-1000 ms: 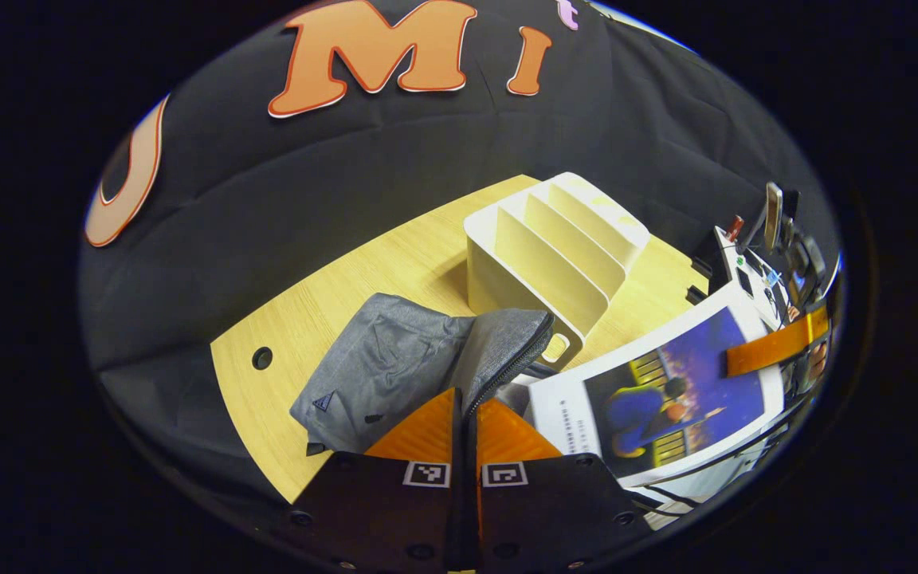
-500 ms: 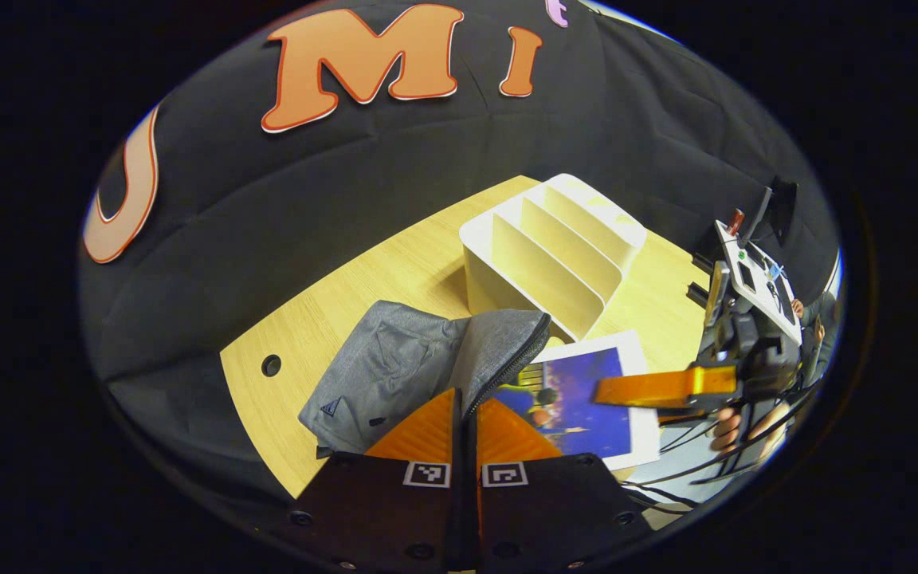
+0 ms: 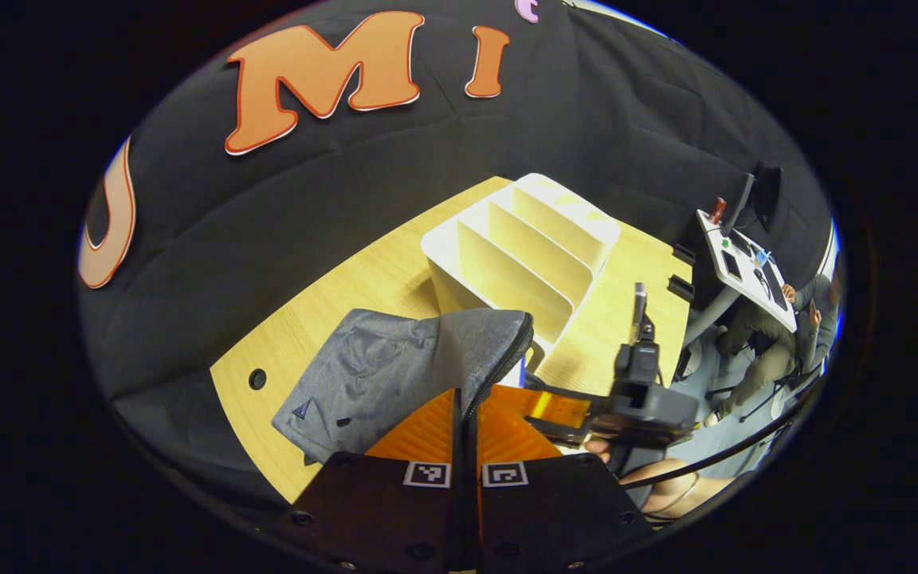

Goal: Open the schoolbag, grab two books from the bookshelf and put them into the schoolbag.

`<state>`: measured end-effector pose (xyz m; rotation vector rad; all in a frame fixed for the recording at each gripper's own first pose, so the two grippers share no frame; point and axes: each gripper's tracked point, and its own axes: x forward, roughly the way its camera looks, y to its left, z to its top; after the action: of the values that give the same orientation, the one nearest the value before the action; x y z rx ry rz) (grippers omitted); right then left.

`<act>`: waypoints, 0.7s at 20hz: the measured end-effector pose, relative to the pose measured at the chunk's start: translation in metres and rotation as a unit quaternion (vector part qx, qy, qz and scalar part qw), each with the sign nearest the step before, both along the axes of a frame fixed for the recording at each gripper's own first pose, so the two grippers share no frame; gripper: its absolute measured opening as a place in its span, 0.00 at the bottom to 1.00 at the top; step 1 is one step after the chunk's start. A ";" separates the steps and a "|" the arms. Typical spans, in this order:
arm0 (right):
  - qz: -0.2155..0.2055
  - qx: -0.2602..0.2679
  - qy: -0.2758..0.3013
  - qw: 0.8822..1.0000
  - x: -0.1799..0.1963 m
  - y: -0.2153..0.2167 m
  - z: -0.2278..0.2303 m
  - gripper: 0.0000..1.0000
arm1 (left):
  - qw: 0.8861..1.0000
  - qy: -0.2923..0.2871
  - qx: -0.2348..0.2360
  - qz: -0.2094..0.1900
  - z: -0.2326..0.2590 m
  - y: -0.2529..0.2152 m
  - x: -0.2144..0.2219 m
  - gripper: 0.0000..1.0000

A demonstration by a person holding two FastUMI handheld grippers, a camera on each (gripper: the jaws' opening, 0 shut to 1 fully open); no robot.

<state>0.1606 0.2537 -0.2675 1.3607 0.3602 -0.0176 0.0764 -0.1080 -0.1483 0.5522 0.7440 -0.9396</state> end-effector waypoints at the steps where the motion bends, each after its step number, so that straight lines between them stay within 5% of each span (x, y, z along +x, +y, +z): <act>1: -0.003 0.002 0.003 1.000 0.008 0.004 -0.002 0.32 | 1.000 0.002 -0.012 0.010 0.003 -0.001 0.002 0.00; 6: 0.004 0.009 0.016 1.000 0.033 0.016 -0.014 0.32 | 1.000 0.004 -0.015 0.014 0.003 0.005 0.006 0.01; 12: 0.017 0.002 0.068 0.998 0.012 0.013 -0.021 0.36 | 0.998 0.029 -0.029 0.037 0.000 0.018 0.020 0.01; 14: 0.020 -0.015 0.096 0.995 0.001 0.009 -0.029 0.46 | 0.998 0.030 -0.026 0.041 -0.005 0.021 0.022 0.01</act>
<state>0.1619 0.2632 -0.2961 1.3248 0.5465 -0.1203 0.0983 -0.0868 -0.1530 0.4467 0.7878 -0.8996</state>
